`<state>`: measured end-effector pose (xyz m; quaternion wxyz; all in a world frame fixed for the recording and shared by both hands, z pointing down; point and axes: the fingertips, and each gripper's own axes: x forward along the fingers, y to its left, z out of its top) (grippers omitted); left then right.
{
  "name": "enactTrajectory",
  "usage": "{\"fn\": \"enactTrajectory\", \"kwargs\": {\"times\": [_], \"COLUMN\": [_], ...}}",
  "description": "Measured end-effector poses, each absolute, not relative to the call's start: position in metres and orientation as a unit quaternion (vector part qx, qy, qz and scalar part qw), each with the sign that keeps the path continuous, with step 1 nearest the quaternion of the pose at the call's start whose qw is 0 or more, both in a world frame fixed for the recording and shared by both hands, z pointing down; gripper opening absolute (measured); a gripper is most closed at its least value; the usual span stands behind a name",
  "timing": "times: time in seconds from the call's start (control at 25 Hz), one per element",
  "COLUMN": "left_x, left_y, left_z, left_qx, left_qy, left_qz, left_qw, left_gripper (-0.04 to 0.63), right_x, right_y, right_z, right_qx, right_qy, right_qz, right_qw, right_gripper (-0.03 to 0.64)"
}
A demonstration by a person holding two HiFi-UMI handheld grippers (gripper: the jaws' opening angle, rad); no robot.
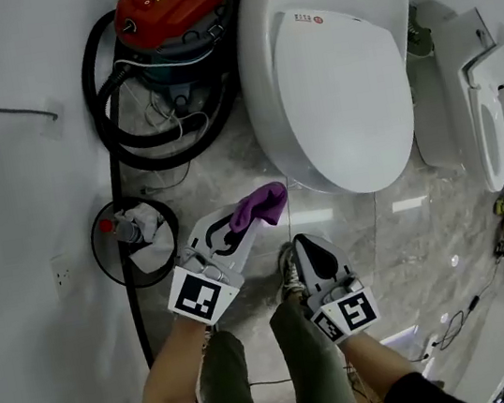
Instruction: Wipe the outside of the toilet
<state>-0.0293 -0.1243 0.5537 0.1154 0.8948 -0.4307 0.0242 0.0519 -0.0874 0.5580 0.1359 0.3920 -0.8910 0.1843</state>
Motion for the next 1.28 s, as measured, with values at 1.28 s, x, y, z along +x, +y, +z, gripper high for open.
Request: {"fn": "enactTrajectory", "kwargs": {"times": [1.28], "left_x": [-0.005], "left_y": [-0.278], "left_z": [0.691], "left_qx": [0.906], "left_qy": [-0.416], "left_qz": [-0.044], "left_qw": [0.064], "left_gripper": [0.061], "right_x": [0.035], "right_y": [-0.119], "right_z": [0.687], "right_qx": [0.313], "right_qy": [-0.938], "right_qz": [0.079], "right_qw": [0.128], "right_gripper": [-0.001]}}
